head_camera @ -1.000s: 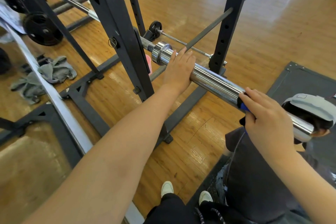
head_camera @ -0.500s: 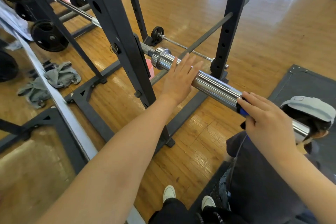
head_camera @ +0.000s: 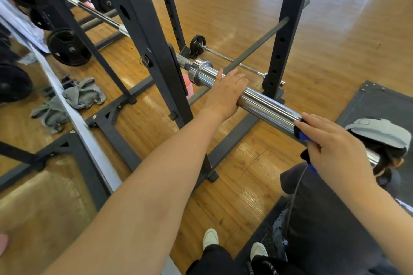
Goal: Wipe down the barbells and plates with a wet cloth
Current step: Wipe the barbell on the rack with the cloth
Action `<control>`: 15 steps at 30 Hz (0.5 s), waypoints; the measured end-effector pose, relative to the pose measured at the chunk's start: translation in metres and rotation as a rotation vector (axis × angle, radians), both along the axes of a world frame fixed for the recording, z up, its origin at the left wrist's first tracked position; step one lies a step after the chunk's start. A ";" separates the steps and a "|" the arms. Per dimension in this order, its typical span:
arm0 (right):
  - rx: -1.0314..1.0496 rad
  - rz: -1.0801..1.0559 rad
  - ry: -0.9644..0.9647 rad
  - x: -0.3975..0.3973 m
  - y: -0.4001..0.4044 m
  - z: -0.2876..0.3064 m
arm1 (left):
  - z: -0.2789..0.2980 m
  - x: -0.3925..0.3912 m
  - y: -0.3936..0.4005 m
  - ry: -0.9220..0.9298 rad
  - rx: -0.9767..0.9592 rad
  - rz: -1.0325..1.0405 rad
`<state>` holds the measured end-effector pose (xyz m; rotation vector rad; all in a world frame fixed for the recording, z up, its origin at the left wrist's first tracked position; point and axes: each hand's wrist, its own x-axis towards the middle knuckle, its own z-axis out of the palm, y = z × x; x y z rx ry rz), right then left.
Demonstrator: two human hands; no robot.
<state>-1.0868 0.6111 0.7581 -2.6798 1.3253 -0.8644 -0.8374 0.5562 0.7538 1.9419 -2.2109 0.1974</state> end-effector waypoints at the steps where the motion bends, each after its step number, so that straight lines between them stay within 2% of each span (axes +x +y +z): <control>1: -0.006 0.013 0.013 -0.003 0.001 0.000 | 0.000 0.000 0.000 -0.002 0.001 -0.004; 8: 0.015 0.066 0.034 -0.007 -0.005 0.005 | 0.006 0.000 -0.002 0.001 0.043 -0.016; 12: -0.081 0.133 0.103 -0.013 0.001 0.003 | 0.007 0.000 -0.002 -0.001 0.048 -0.015; 15: -0.036 0.028 0.039 -0.016 0.005 0.002 | 0.005 0.000 -0.002 0.004 0.052 -0.012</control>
